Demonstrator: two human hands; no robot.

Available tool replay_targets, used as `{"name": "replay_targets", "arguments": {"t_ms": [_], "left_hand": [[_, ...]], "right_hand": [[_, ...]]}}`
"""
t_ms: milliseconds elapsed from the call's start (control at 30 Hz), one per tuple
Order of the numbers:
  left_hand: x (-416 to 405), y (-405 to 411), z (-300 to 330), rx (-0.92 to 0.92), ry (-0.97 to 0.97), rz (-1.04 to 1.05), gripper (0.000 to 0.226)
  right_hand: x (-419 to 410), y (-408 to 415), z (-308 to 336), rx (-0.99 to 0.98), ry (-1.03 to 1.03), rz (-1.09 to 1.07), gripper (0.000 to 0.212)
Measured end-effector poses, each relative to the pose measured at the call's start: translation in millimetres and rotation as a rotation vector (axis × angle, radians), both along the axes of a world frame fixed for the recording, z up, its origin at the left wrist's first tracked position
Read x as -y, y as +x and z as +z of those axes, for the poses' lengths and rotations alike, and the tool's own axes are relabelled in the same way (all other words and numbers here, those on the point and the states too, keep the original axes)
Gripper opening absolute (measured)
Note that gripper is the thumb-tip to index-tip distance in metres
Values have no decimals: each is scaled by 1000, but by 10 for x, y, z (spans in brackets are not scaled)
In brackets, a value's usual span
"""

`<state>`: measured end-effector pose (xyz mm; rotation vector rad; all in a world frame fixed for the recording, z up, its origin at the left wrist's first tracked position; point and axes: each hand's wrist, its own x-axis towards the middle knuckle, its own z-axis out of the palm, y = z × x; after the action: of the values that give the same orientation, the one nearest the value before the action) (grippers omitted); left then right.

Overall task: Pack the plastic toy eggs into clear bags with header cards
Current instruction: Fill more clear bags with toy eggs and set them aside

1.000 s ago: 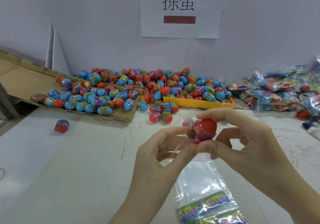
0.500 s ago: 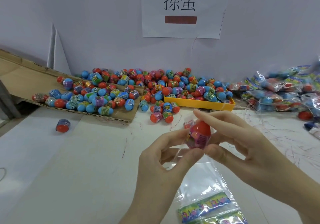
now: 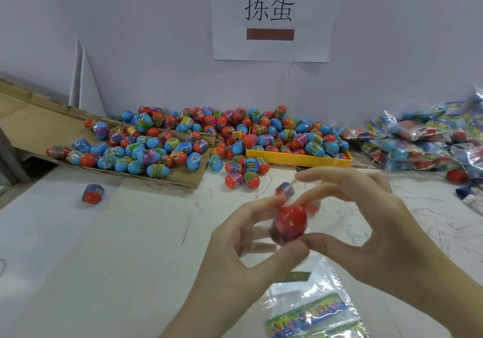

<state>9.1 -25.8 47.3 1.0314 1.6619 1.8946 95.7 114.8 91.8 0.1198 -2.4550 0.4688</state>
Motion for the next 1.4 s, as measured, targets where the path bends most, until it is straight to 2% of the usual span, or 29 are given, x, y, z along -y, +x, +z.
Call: {"name": "replay_targets", "arguments": {"t_ms": [67, 167, 267, 400, 500, 667, 867, 1033, 1133, 1267, 1333, 1400], "left_hand": [[19, -37, -15, -14, -28, -50, 59], [11, -45, -54, 21, -32, -19, 54], [13, -47, -73, 123, -50, -68, 51], [36, -75, -80, 229, -92, -125, 67], [19, -80, -106, 275, -112, -136, 62], [-13, -108, -160, 310, -119, -148, 61], [-17, -152, -292, 405, -116, -175, 67], [-44, -181, -409, 535, -65, -127, 54], [-33, -195, -459, 513, -95, -170, 49], [-7, -215, -469, 423, -131, -239, 42], [-14, -214, -490, 437, -116, -201, 44], [-25, -213, -510, 458, -111, -145, 52]], "right_hand": [[2, 9, -18, 51, -80, 38, 54], [7, 8, -59, 82, -62, 49, 52], [14, 4, -74, 106, -119, 72, 52], [15, 17, -104, 148, -111, 84, 54], [6, 37, -94, 185, -96, 110, 55], [-6, -4, -62, 189, -105, 87, 68], [-30, -53, -215, 393, -141, 114, 66], [-92, -90, -289, 558, -181, 128, 93], [-109, -170, -358, 523, -105, 85, 87], [-113, -217, -453, 496, -140, 118, 73], [-147, -230, -434, 472, -269, 192, 76], [-260, -294, -398, 247, -534, 163, 68]]}}
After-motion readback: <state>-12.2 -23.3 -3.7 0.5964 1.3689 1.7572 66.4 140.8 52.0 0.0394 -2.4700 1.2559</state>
